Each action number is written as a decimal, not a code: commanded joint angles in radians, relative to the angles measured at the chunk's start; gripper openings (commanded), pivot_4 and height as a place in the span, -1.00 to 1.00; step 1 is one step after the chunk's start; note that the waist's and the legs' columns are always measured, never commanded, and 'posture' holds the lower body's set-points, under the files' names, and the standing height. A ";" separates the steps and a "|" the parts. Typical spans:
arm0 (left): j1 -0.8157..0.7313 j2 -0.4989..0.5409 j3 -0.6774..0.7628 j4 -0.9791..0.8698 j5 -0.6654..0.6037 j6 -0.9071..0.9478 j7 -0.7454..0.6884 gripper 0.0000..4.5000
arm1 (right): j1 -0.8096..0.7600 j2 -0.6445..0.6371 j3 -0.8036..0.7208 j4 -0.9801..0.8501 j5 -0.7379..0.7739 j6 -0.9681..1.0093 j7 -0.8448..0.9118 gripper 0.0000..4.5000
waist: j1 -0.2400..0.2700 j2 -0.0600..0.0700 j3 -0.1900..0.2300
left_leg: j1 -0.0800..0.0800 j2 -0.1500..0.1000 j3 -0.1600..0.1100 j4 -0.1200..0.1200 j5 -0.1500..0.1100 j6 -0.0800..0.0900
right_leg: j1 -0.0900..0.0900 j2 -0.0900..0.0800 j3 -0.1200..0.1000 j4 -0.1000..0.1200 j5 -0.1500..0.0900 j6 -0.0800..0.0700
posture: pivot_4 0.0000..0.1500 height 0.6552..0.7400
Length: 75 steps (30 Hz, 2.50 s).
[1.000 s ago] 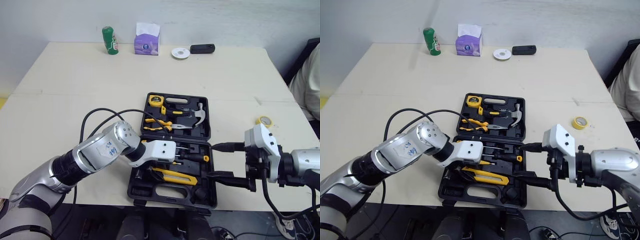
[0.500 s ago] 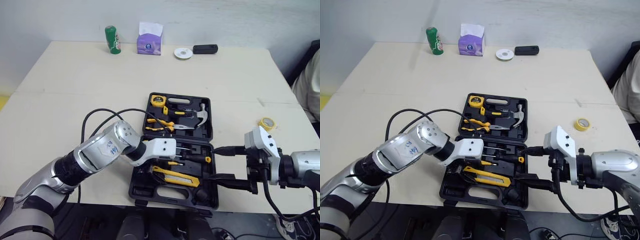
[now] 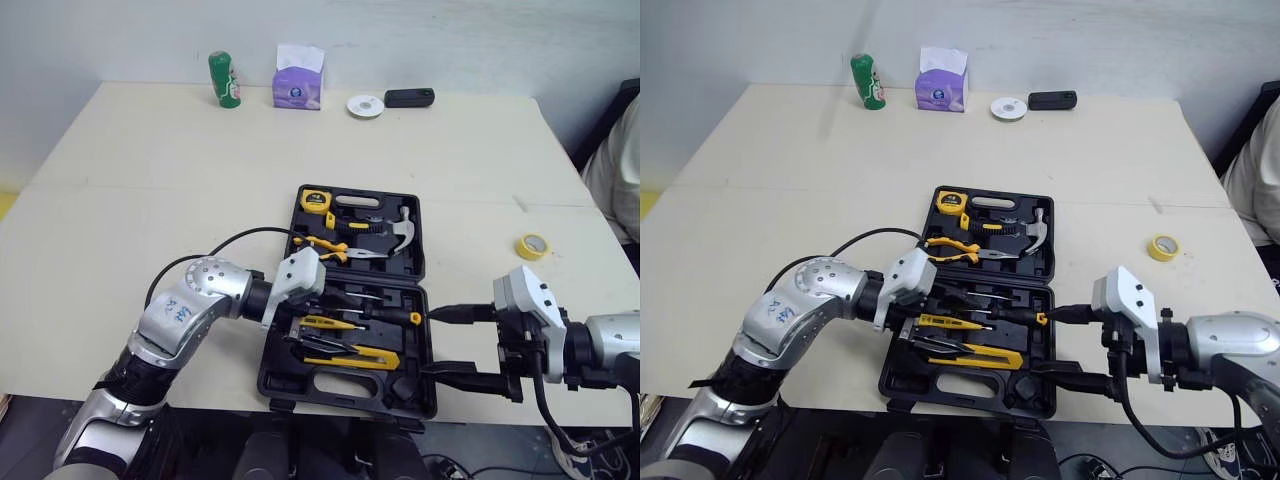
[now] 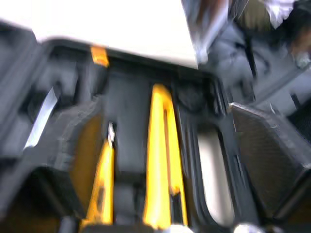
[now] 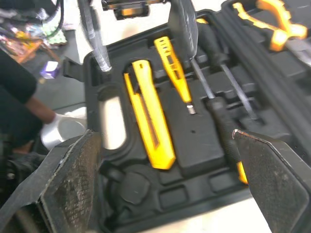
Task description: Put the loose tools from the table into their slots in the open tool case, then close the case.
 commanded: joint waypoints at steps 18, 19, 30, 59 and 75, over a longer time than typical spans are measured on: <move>0.037 0.031 -0.154 0.221 0.229 -0.322 -0.122 -0.98 | -0.005 0.006 -0.001 -0.006 -0.043 -0.047 0.002 1.00 | 0.005 0.001 -0.001 | 0.000 0.000 0.001 0.000 -0.002 0.002 | 0.000 -0.001 0.000 -0.003 0.002 0.001 | 1.00 0.71; 0.042 0.035 -0.167 0.241 0.261 -0.332 -0.106 -0.98 | -0.003 0.003 -0.005 -0.007 -0.042 -0.045 0.003 1.00 | 0.005 0.001 -0.001 | 0.000 0.000 0.001 0.000 -0.002 0.002 | 0.000 -0.001 0.000 -0.003 0.002 0.001 | 1.00 0.71; 0.062 0.088 -0.252 0.320 0.369 -0.328 -0.110 -0.98 | 0.050 0.004 -0.011 -0.030 -0.042 -0.035 -0.011 1.00 | 0.001 0.008 -0.015 | 0.003 0.001 0.001 0.000 -0.003 0.002 | 0.003 -0.001 0.000 -0.004 0.002 0.001 | 1.00 0.71; 0.467 0.332 0.931 0.337 -0.084 0.041 0.202 0.96 | 0.344 0.059 -0.624 0.604 -0.297 -0.198 -0.018 1.00 | -0.021 0.008 -0.023 | 0.001 0.001 0.003 -0.003 -0.009 0.005 | 0.001 -0.001 0.000 -0.008 0.003 0.003 | 1.00 0.71; 0.371 0.378 0.795 0.402 -0.059 -0.056 0.192 0.96 | 0.112 -0.084 -0.456 0.819 -0.420 -0.329 0.044 1.00 | -0.039 0.017 -0.020 | 0.001 0.003 0.008 -0.013 -0.006 -0.004 | -0.006 0.002 0.001 -0.003 0.001 -0.003 | 1.00 0.71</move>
